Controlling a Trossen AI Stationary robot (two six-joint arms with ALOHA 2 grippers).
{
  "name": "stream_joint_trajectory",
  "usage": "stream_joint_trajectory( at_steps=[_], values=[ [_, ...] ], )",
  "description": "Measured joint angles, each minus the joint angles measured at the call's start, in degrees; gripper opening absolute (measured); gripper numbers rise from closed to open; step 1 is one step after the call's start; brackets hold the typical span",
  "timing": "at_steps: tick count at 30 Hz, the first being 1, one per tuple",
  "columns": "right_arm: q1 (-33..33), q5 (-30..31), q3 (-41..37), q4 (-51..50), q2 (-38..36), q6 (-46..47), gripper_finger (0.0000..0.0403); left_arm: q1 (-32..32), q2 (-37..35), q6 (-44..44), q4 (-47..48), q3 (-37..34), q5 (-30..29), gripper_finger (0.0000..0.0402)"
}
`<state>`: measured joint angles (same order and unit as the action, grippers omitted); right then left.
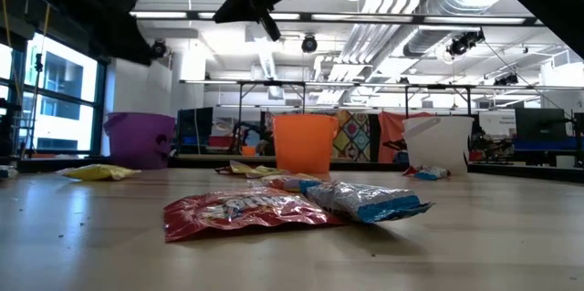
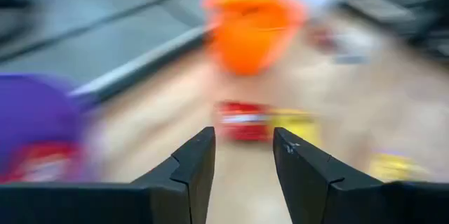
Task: Organize candy in baskets
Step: Put the yellow candy into the white bucket
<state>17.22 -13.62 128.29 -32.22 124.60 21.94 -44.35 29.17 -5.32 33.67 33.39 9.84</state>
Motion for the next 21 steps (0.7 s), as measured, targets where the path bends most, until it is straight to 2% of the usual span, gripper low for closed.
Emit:
stream_joint_trajectory(
  at_steps=[2, 5, 7, 12, 21],
  values=[
    [-0.2, 0.0, 0.0, -2.1, 0.0, -1.2, 0.0013, 2.0, -1.4, -3.0, 0.2, 0.0, 7.3, 0.0132],
    [-0.7, 0.0, 0.0, -6.8, 0.0, -4.8, 0.0003, 6.2, -0.7, -6.5, 4.8, 0.1, 10.7, 0.0121],
    [-1.2, -0.1, -0.1, -9.4, 0.0, -7.6, 0.0003, 9.4, 1.3, -6.6, 6.9, 0.0, 9.2, 0.0109],
    [-2.4, -0.3, -3.0, -9.8, 0.0, -10.2, 0.0001, 16.4, 7.4, -7.2, 5.5, 0.0, 7.7, 0.0096],
    [-4.7, -2.5, -9.9, -4.6, -1.4, -9.7, 0.0000, 24.7, 19.5, -5.7, 4.9, 0.0, 1.8, 0.0129]
  ],
)
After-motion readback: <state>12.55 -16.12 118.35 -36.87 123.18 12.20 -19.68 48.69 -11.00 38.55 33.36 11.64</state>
